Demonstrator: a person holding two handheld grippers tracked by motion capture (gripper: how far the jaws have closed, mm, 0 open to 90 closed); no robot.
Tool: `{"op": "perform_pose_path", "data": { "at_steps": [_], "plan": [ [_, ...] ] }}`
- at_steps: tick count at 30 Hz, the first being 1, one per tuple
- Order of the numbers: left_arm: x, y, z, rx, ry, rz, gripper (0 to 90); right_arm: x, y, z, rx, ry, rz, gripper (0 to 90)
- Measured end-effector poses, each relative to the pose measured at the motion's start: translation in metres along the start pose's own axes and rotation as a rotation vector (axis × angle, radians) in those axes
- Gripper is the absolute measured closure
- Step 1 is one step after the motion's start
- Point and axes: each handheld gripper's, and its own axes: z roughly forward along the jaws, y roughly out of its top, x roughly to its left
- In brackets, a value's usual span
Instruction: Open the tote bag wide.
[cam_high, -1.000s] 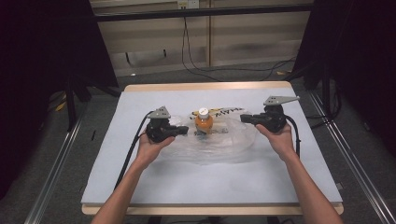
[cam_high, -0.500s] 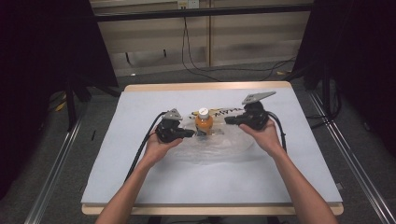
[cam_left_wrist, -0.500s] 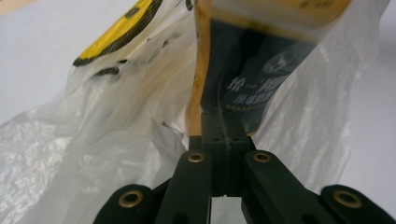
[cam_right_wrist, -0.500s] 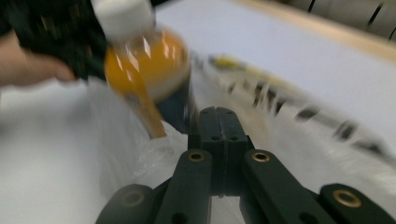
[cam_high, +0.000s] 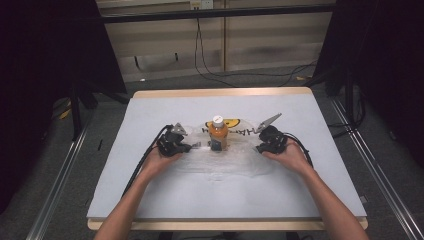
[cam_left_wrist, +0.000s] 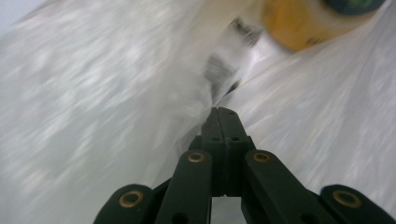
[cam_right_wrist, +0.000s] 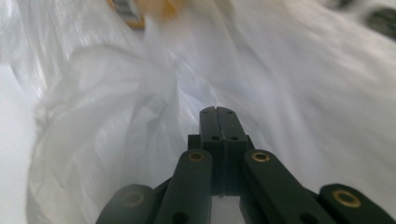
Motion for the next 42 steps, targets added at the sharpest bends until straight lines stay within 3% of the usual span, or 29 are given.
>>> {"op": "perform_pose_path", "data": {
  "at_steps": [4,6,7,8,12,17,19,21,25,26,27,28,30,34,35,36,38,40,41,42],
  "plan": [
    [0.011,-0.015,-0.012,0.008,0.027,-0.025,90.0,-0.009,-0.013,-0.013,0.027,-0.031,-0.011,90.0],
    [0.016,-0.023,-0.017,0.011,0.018,-0.032,90.0,-0.014,-0.023,-0.020,0.025,-0.045,-0.010,90.0],
    [0.015,-0.026,-0.018,-0.010,0.014,-0.052,90.0,-0.016,-0.029,-0.023,0.017,-0.041,-0.007,90.0],
    [0.017,-0.026,-0.020,0.014,0.016,-0.021,90.0,-0.016,-0.033,-0.025,0.009,-0.041,-0.005,90.0],
    [0.013,-0.023,-0.020,0.036,0.039,0.003,90.0,-0.015,-0.038,-0.030,0.016,-0.070,-0.020,90.0],
    [0.011,-0.023,-0.020,0.036,0.049,-0.001,90.0,-0.015,-0.040,-0.032,0.023,-0.091,-0.040,90.0],
    [0.012,-0.024,-0.020,0.034,0.043,0.000,90.0,-0.017,-0.042,-0.033,0.017,-0.081,-0.023,90.0],
    [0.012,-0.026,-0.020,0.016,0.033,-0.034,90.0,-0.017,-0.045,-0.034,0.003,-0.093,-0.022,90.0],
    [0.013,-0.030,-0.021,-0.002,0.029,-0.042,90.0,-0.020,-0.051,-0.037,-0.018,-0.092,-0.012,90.0],
    [0.013,-0.029,-0.021,0.002,0.030,-0.023,90.0,-0.019,-0.051,-0.037,-0.013,-0.096,-0.009,90.0],
    [0.013,-0.029,-0.022,0.003,0.027,-0.026,90.0,-0.019,-0.051,-0.036,-0.018,-0.103,-0.026,90.0],
    [0.013,-0.029,-0.022,0.004,0.028,-0.023,90.0,-0.019,-0.051,-0.037,-0.013,-0.100,-0.011,90.0],
    [0.014,-0.030,-0.022,-0.007,0.026,-0.038,90.0,-0.020,-0.051,-0.037,-0.024,-0.092,-0.003,90.0],
    [0.015,-0.030,-0.025,-0.066,-0.019,-0.083,90.0,-0.020,-0.050,-0.037,-0.116,-0.054,0.029,90.0],
    [0.015,-0.030,-0.027,-0.072,-0.023,-0.074,90.0,-0.020,-0.048,-0.039,-0.133,-0.059,0.031,90.0],
    [0.013,-0.029,-0.028,-0.100,-0.019,-0.094,90.0,-0.020,-0.047,-0.041,-0.144,-0.060,0.035,90.0],
    [0.013,-0.027,-0.032,-0.116,-0.036,-0.086,90.0,-0.021,-0.045,-0.047,-0.189,-0.044,0.044,90.0],
    [0.010,-0.026,-0.035,-0.123,-0.022,-0.070,90.0,-0.020,-0.044,-0.053,-0.229,-0.031,0.053,90.0],
    [0.009,-0.025,-0.037,-0.140,-0.035,-0.082,90.0,-0.018,-0.041,-0.059,-0.263,-0.028,0.052,90.0],
    [0.008,-0.024,-0.038,-0.155,-0.039,-0.084,90.0,-0.018,-0.041,-0.059,-0.263,-0.028,0.052,90.0]
  ]
}}
